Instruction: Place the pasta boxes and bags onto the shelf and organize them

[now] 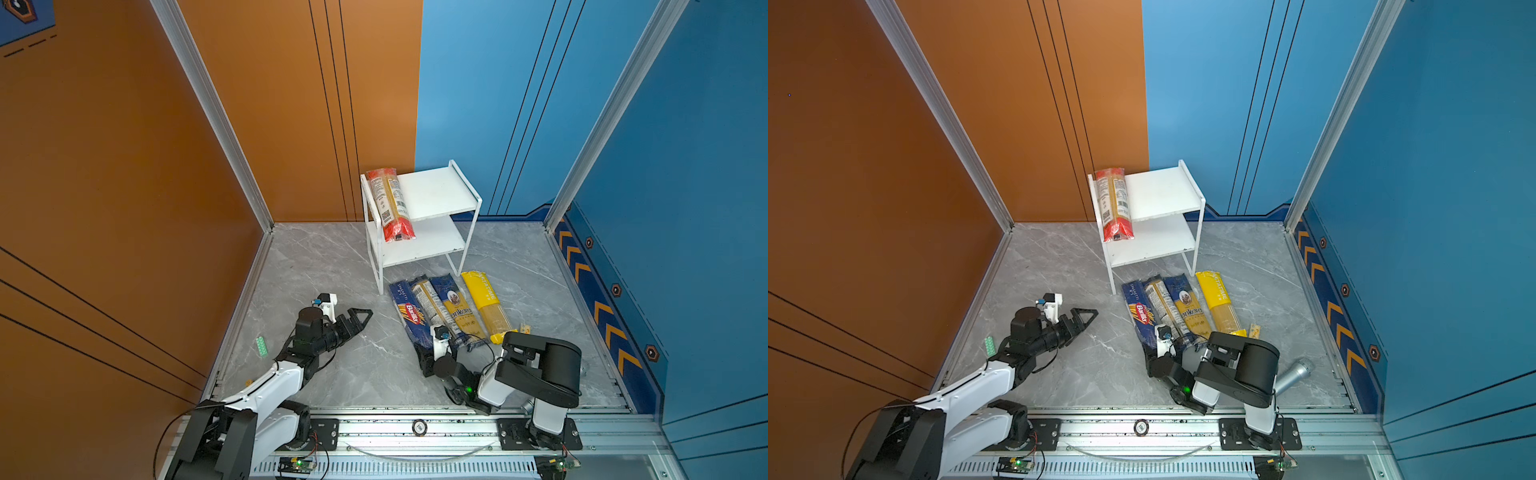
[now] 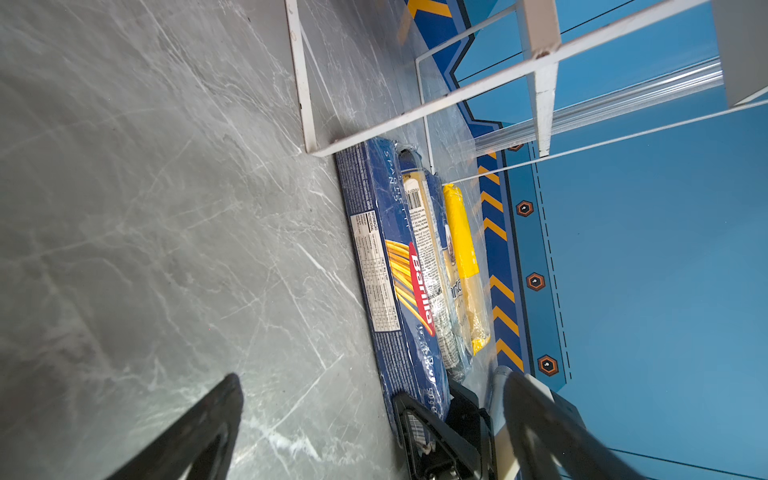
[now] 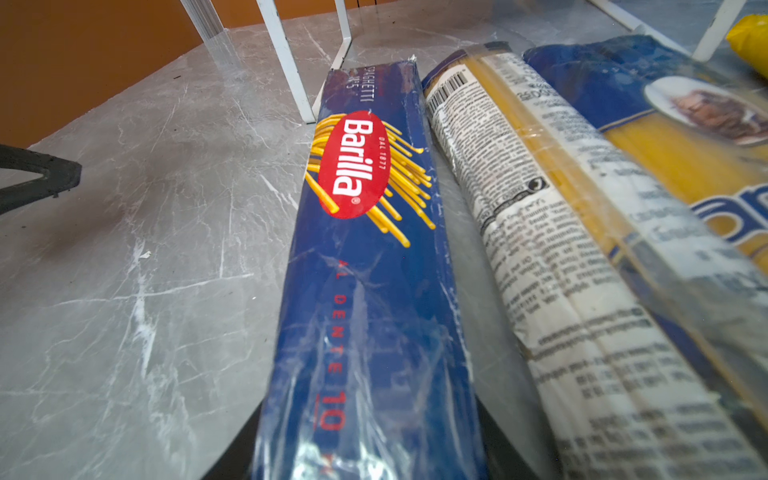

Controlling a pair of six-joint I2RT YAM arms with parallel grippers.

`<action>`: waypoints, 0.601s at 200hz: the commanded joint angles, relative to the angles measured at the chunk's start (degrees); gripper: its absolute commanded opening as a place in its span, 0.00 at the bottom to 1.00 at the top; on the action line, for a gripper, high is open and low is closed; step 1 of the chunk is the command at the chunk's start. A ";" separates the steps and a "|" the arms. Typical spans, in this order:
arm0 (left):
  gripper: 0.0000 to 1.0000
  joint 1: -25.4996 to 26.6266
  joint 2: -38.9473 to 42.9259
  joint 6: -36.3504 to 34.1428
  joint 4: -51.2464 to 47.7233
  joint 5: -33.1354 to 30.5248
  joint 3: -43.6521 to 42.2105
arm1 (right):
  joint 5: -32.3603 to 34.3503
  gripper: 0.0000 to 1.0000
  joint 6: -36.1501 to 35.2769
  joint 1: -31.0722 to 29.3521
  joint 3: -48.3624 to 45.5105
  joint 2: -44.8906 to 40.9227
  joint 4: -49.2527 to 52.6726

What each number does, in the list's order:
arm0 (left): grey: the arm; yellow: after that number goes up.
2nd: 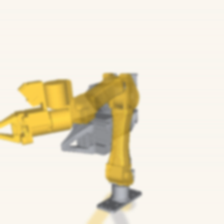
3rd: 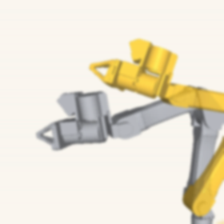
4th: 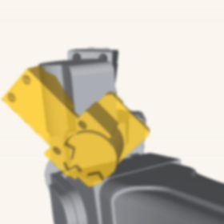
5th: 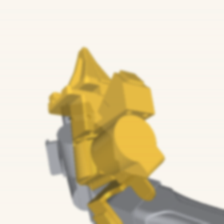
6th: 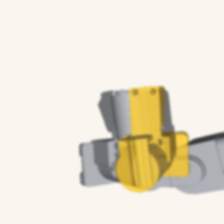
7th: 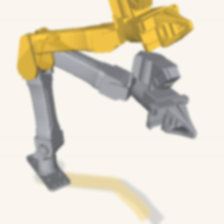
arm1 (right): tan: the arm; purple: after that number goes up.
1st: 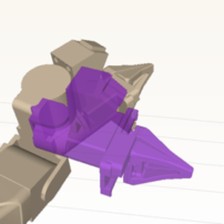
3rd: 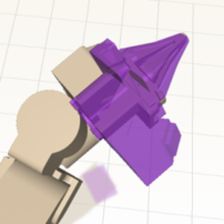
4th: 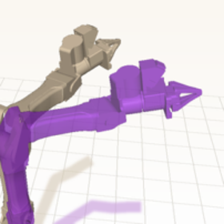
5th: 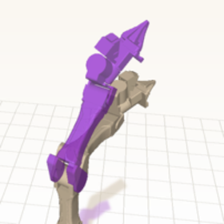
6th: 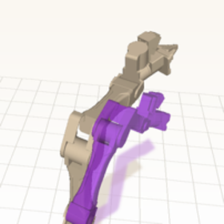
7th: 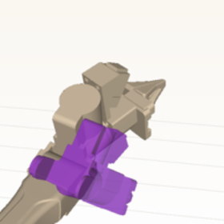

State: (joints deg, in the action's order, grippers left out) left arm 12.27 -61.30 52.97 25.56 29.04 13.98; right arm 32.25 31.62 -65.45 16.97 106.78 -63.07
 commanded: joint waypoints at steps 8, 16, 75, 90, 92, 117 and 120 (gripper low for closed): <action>0.98 -0.62 0.12 -0.06 0.37 1.14 -0.62 | -11.29 0.47 5.12 -0.93 -3.62 4.66 25.47; 0.98 -0.61 0.12 -0.06 0.37 1.12 -0.57 | -11.29 0.44 5.12 -0.99 -3.40 4.24 26.40; 0.98 -0.81 0.21 -0.24 0.37 1.29 -0.76 | -10.06 0.39 4.03 -1.34 0.73 -0.96 38.49; 0.98 -0.86 0.25 -0.32 0.39 1.40 -0.86 | -9.77 0.36 3.77 -1.34 1.52 -2.62 41.27; 0.98 -0.96 0.22 -0.32 0.37 1.40 -0.92 | -9.73 0.35 3.73 -1.32 1.60 -2.85 41.69; 0.98 -1.19 0.30 -0.41 0.37 1.50 -1.07 | -9.32 0.34 3.27 -1.27 3.10 -5.02 45.72; 0.98 -1.20 0.30 -0.41 0.37 1.47 -1.07 | -9.25 0.33 3.28 -1.30 3.30 -5.26 46.20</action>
State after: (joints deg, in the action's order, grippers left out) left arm 11.68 -61.30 52.95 25.56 29.23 13.93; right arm 31.81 33.76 -65.63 22.28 99.46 -42.89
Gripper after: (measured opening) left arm 0.978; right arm 0.469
